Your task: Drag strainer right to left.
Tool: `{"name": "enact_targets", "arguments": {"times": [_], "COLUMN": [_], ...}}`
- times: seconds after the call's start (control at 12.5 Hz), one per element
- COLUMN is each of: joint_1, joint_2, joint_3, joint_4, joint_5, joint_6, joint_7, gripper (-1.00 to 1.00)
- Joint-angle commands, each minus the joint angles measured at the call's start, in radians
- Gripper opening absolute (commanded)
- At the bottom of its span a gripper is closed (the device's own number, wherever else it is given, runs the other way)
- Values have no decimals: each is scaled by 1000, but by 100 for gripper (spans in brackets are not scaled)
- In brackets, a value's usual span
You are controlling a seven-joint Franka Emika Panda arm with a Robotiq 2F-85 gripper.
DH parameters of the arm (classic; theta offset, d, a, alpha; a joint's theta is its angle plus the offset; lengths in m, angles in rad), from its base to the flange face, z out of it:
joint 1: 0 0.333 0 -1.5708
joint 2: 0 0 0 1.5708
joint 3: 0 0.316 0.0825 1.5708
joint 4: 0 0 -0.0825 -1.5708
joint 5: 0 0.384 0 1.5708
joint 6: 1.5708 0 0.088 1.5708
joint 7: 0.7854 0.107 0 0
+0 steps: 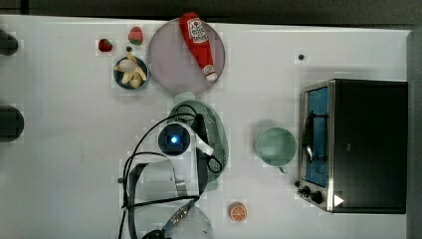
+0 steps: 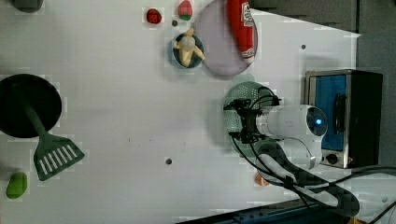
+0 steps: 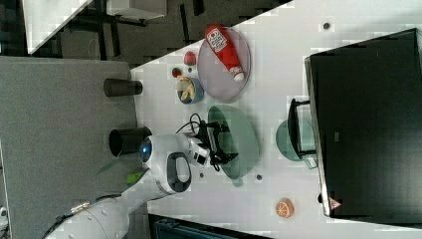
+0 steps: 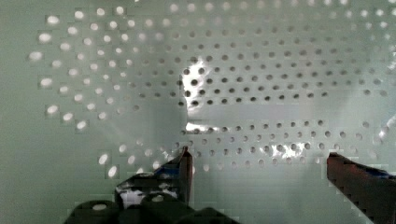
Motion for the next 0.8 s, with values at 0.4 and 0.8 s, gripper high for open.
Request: {"name": "enact_targets", "arguments": {"times": [0.4,0.8], "joint_1": [97,168], "joint_2": [-22,-20], "joint_3": [12,36], "joint_4": [43,93], "joint_5": [5,6], "joint_6": [-83,-148], "joint_7": [227,383], "gripper": [100,100]}}
